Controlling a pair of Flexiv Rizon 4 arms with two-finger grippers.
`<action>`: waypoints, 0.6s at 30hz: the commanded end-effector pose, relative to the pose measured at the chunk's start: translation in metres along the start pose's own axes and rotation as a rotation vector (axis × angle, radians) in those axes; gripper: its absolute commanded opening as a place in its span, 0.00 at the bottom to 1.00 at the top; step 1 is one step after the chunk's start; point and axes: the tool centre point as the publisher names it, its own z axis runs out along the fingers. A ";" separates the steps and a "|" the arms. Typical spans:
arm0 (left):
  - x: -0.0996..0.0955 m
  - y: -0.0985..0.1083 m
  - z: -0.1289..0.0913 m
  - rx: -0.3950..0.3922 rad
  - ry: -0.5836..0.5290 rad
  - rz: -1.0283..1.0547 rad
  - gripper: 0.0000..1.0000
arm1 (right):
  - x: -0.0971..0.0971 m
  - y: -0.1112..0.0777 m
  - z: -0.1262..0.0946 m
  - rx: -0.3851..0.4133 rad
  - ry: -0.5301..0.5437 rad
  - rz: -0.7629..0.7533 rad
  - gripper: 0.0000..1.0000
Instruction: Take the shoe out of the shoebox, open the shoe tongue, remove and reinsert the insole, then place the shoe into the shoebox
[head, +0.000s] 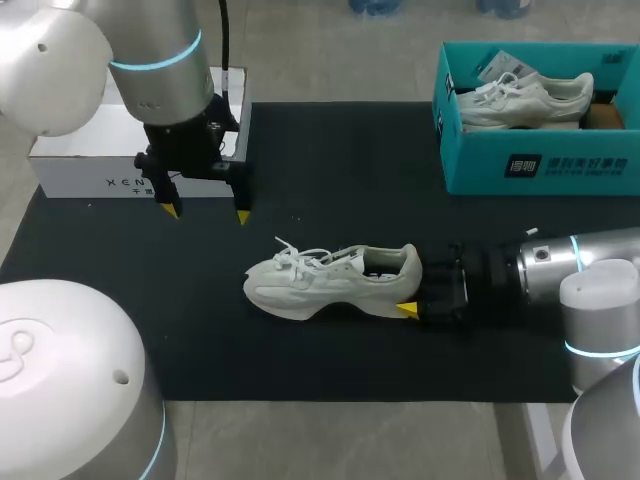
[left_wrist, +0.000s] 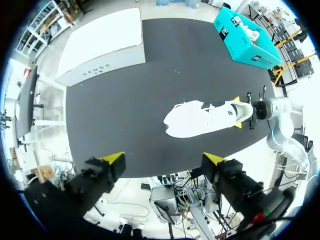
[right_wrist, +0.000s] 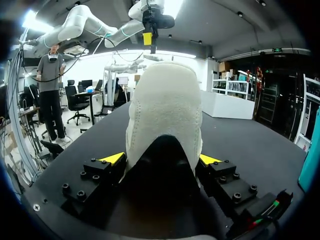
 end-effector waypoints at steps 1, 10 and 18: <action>0.038 0.005 0.009 0.012 -0.019 0.021 1.00 | 0.001 -0.007 0.005 0.004 -0.001 0.001 0.00; 0.095 -0.004 0.029 -0.004 -0.102 0.077 1.00 | 0.001 -0.007 0.005 0.004 -0.001 0.001 0.00; 0.123 -0.004 0.055 -0.007 -0.185 0.089 1.00 | 0.001 -0.007 0.005 0.004 -0.001 0.001 0.00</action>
